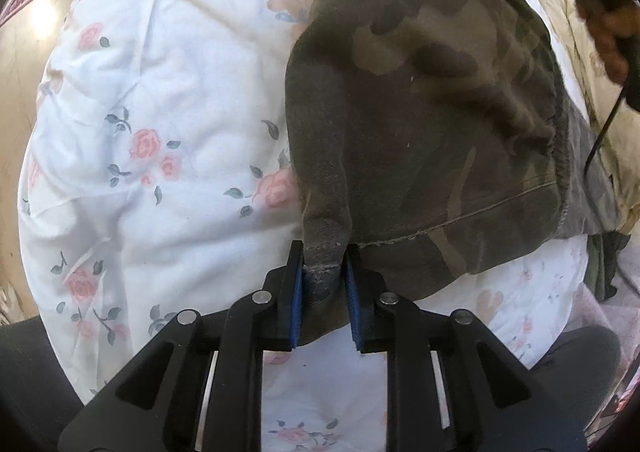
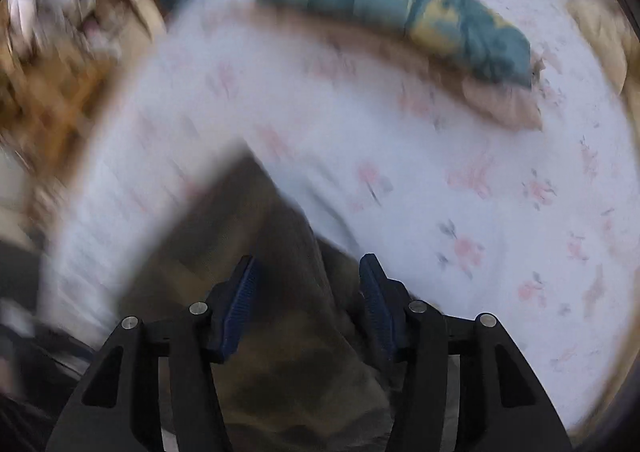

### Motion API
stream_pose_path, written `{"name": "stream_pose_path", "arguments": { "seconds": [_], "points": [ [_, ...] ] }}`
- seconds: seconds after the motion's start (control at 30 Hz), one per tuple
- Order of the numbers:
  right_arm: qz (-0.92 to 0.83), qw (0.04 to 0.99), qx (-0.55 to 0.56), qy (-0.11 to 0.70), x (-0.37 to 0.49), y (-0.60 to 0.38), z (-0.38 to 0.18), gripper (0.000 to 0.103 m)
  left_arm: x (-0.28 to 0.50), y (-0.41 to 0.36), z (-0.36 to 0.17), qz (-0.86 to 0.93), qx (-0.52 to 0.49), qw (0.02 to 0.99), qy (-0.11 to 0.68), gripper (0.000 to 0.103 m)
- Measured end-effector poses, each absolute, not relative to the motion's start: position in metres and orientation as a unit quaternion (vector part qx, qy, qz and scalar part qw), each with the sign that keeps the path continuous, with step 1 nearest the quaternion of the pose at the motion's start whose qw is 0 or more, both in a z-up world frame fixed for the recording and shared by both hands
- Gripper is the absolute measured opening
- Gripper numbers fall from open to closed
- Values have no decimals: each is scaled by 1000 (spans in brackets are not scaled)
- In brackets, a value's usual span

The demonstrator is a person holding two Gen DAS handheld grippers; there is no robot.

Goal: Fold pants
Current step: 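Lay the folded pants down and open both tools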

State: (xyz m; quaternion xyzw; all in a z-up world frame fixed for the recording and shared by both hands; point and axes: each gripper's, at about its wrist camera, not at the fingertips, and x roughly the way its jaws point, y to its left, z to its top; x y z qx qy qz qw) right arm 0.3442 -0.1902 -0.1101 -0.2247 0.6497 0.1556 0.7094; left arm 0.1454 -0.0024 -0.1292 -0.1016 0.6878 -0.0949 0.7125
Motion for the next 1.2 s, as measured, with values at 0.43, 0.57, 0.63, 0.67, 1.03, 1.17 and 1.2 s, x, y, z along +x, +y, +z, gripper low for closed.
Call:
{"name": "stream_pose_path", "arguments": {
  "seconds": [0.43, 0.57, 0.63, 0.67, 1.03, 1.17, 1.2],
  "points": [
    [39, 835, -48, 547, 235, -266, -12, 55, 143, 26, -91, -109, -146, 722, 668, 72],
    [35, 829, 65, 554, 173, -274, -29, 56, 177, 37, -75, -76, -175, 741, 643, 78],
    [45, 820, 113, 559, 149, -266, -45, 57, 194, 34, -75, -62, -173, 748, 638, 78],
    [50, 818, 110, 562, 142, -257, -50, 57, 210, 33, -73, -57, -174, 752, 633, 78],
    [-19, 779, 138, 612, 86, -242, -127, 53, 340, 9, -114, -58, -135, 761, 631, 78],
    [-48, 710, 134, 689, 67, -263, -151, 54, 361, -1, -126, -71, -87, 764, 635, 80],
    [-57, 710, 124, 690, 63, -265, -150, 56, 364, 0, -125, -73, -85, 765, 635, 80]
  ]
}}
